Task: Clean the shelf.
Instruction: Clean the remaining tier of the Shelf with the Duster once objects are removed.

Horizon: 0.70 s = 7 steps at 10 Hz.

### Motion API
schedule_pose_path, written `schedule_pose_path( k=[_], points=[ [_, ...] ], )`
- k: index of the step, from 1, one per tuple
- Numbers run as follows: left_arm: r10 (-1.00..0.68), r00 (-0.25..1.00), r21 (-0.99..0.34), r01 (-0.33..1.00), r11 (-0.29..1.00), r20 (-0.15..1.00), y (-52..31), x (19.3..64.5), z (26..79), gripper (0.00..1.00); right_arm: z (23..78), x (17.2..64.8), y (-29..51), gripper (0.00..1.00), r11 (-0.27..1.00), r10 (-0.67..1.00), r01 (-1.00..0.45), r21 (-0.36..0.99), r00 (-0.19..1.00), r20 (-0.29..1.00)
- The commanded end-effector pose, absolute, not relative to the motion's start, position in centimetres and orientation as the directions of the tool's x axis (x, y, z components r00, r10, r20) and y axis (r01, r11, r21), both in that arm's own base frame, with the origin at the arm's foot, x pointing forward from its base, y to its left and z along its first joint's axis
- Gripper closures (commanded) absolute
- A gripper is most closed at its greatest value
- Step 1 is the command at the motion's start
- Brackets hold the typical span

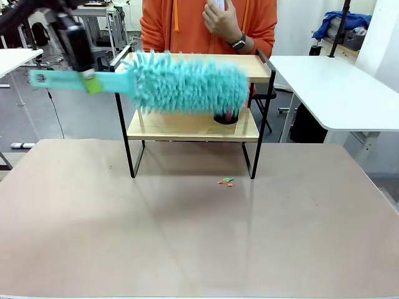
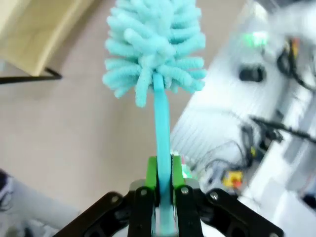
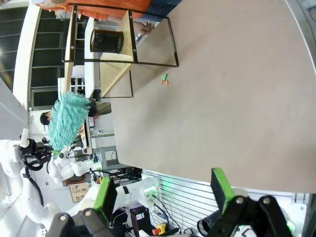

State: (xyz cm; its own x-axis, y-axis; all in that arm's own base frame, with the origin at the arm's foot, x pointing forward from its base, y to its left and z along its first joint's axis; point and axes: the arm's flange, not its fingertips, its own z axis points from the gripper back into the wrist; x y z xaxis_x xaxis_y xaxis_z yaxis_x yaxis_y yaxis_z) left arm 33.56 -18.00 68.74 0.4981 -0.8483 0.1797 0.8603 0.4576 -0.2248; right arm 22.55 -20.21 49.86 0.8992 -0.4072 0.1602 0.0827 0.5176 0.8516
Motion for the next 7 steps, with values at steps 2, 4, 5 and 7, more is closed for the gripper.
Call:
schedule_pose_path(
  k=[2,4,5,7],
  points=[
    [-0.895,0.417,-0.238,0.896,0.375,0.160,-15.9,33.4,70.1,0.87,49.9,22.7,-20.1,0.00,0.512,-0.402,0.053,0.857,0.897,0.185],
    [-0.900,0.396,-0.263,0.902,0.344,0.182,-15.0,33.1,70.1,0.87,49.9,22.7,-20.1,0.00,0.512,-0.402,0.053,0.857,0.897,0.185],
    [-0.900,0.390,-0.277,0.902,0.332,0.192,-14.5,33.1,70.2,0.87,49.9,22.7,-20.1,0.00,0.512,-0.402,0.053,0.857,0.897,0.185],
    [-0.881,0.388,-0.317,0.900,0.300,0.270,-11.9,32.0,71.1,0.87,49.9,22.7,-20.1,0.00,0.512,-0.402,0.053,0.857,0.897,0.185]
  ],
)
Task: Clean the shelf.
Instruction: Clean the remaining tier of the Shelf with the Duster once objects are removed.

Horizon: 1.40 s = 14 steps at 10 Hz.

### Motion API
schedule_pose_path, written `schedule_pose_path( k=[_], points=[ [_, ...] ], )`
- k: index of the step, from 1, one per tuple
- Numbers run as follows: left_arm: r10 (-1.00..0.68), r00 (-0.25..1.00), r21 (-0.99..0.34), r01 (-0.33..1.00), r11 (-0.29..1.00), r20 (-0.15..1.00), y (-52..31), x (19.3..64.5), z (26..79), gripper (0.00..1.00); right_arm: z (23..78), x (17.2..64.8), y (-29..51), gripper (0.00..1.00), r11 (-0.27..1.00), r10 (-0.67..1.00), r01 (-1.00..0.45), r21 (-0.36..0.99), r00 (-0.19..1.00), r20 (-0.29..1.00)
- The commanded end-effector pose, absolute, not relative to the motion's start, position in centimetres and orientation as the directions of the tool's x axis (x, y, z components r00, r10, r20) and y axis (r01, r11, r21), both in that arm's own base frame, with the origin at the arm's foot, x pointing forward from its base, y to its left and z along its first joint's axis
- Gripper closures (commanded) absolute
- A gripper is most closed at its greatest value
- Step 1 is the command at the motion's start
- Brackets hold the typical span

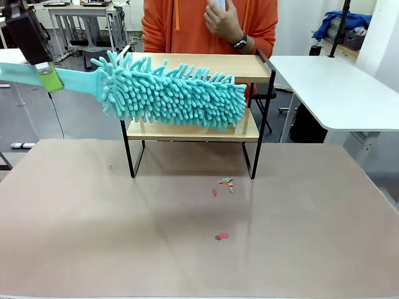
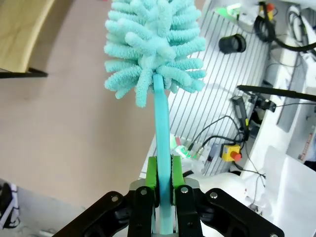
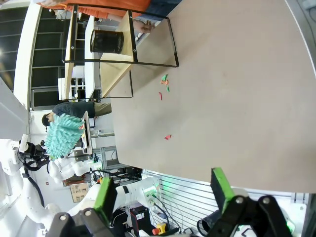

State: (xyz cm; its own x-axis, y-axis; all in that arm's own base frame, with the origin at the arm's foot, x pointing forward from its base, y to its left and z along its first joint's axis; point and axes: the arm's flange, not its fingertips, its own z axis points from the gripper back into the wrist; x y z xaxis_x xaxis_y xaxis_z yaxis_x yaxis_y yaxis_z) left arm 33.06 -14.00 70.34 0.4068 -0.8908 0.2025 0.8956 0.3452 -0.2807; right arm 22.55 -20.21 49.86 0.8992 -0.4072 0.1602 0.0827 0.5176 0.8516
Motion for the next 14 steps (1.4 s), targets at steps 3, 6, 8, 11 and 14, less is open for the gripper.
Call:
schedule_pose_path(
  k=[3,6,8,11,14],
  points=[
    [-0.726,0.494,-0.392,0.860,0.328,0.478,0.4,28.0,72.5,0.87,49.9,22.7,-20.1,0.00,0.512,-0.402,0.053,0.857,0.897,0.185],
    [-0.313,0.792,-0.573,0.599,0.559,0.524,12.8,26.0,67.8,0.87,49.9,22.7,-20.1,0.00,0.512,-0.402,0.053,0.857,0.897,0.185],
    [0.004,0.911,-0.706,0.316,0.633,0.412,17.4,26.7,62.9,0.87,49.9,22.7,-20.1,0.00,0.512,-0.402,0.053,0.857,0.897,0.185],
    [0.250,0.941,-0.712,-0.015,0.702,0.228,18.2,30.0,56.8,0.87,49.9,22.7,-20.1,0.00,0.512,-0.402,0.053,0.857,0.897,0.185],
    [0.277,0.944,-0.597,-0.120,0.793,0.178,13.2,34.2,53.4,0.87,49.9,22.7,-20.1,0.00,0.512,-0.402,0.053,0.857,0.897,0.185]
  ],
)
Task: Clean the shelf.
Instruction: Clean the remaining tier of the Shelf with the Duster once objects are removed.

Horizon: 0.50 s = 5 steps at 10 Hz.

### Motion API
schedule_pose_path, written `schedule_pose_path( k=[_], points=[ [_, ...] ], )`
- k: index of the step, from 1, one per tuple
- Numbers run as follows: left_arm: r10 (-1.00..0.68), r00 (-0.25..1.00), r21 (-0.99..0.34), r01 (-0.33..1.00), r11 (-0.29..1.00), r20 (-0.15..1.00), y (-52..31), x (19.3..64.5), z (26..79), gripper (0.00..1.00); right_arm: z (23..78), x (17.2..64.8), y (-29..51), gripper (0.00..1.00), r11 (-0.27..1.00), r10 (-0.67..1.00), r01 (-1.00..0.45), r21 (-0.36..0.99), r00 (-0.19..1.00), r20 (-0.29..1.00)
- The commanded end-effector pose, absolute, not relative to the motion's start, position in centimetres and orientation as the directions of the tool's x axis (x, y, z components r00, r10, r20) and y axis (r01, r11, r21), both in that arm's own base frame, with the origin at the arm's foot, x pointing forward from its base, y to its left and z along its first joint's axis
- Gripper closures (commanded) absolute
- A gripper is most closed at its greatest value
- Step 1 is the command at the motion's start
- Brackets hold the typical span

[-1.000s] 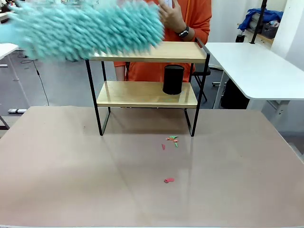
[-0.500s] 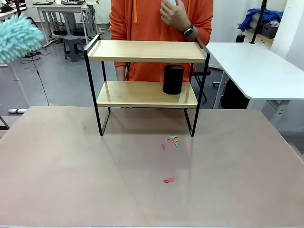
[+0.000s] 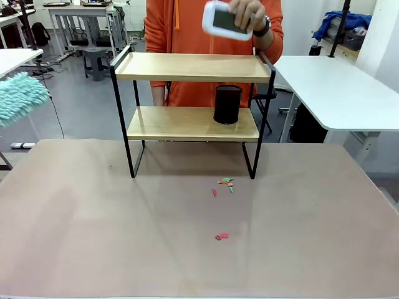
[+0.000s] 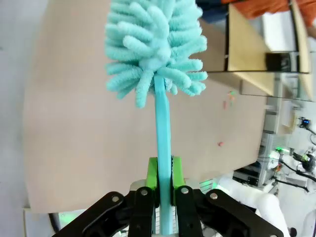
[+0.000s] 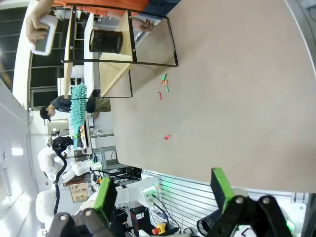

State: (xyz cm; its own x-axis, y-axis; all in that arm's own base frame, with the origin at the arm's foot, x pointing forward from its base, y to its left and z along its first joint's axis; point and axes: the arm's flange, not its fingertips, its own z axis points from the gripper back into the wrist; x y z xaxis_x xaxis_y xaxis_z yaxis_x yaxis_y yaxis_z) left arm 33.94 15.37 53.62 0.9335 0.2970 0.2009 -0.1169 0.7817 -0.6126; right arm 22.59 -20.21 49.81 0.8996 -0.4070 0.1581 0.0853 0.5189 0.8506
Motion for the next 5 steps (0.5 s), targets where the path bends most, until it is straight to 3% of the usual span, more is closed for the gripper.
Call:
schedule_pose_path(
  k=[1,5],
  points=[
    [0.293,0.933,-0.645,-0.093,0.759,0.210,18.11,32.45,54.35,0.87,49.91,22.74,-20.10,0.00,0.512,-0.402,0.053,0.857,0.897,0.185],
    [0.293,0.933,-0.645,-0.093,0.759,0.210,18.11,32.45,54.35,0.87,49.91,22.74,-20.10,0.00,0.512,-0.402,0.053,0.857,0.897,0.185]
  ],
)
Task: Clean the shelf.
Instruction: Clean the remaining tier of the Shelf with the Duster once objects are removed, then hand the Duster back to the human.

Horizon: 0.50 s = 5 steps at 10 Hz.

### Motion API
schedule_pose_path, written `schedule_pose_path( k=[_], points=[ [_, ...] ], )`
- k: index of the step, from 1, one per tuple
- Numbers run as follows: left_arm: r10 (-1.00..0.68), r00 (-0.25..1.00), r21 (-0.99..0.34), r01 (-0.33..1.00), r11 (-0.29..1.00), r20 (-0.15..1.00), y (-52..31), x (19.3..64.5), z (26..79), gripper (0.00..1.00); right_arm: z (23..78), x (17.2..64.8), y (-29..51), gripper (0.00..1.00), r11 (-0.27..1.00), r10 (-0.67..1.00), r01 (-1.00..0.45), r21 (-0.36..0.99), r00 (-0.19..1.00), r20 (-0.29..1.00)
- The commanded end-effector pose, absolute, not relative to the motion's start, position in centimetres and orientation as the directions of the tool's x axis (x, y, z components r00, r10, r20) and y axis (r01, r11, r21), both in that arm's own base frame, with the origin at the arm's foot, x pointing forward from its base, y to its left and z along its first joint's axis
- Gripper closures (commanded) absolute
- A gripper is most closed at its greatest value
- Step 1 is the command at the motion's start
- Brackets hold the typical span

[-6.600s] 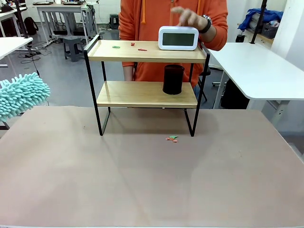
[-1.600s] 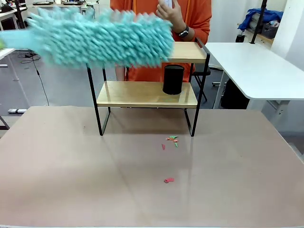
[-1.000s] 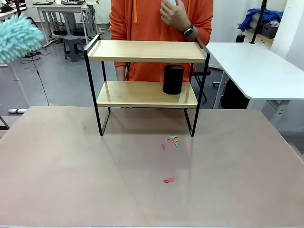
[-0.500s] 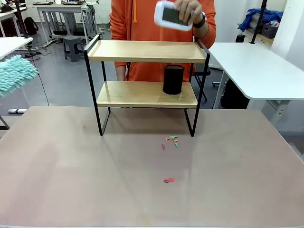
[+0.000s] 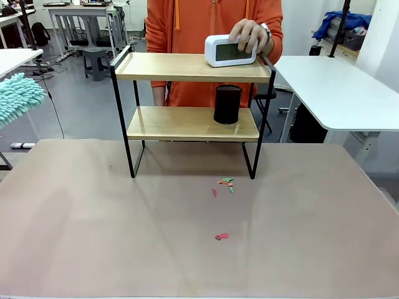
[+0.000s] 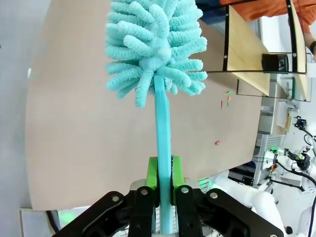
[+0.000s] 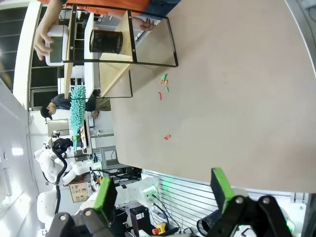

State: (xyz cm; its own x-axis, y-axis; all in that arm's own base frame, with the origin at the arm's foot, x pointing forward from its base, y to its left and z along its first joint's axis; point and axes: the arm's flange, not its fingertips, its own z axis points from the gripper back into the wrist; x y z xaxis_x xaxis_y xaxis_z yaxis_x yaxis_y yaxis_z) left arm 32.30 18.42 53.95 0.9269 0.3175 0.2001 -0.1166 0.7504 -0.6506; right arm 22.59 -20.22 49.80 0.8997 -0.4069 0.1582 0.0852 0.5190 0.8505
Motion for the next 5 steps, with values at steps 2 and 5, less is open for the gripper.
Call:
schedule_pose_path(
  k=[2,5],
  points=[
    [0.293,0.933,-0.645,-0.093,0.759,0.210,18.11,32.45,54.35,0.87,49.91,22.74,-20.10,0.00,0.512,-0.402,0.053,0.857,0.897,0.185],
    [0.293,0.933,-0.645,-0.093,0.759,0.210,18.11,32.45,54.35,0.87,49.91,22.74,-20.10,0.00,0.512,-0.402,0.053,0.857,0.897,0.185]
  ],
)
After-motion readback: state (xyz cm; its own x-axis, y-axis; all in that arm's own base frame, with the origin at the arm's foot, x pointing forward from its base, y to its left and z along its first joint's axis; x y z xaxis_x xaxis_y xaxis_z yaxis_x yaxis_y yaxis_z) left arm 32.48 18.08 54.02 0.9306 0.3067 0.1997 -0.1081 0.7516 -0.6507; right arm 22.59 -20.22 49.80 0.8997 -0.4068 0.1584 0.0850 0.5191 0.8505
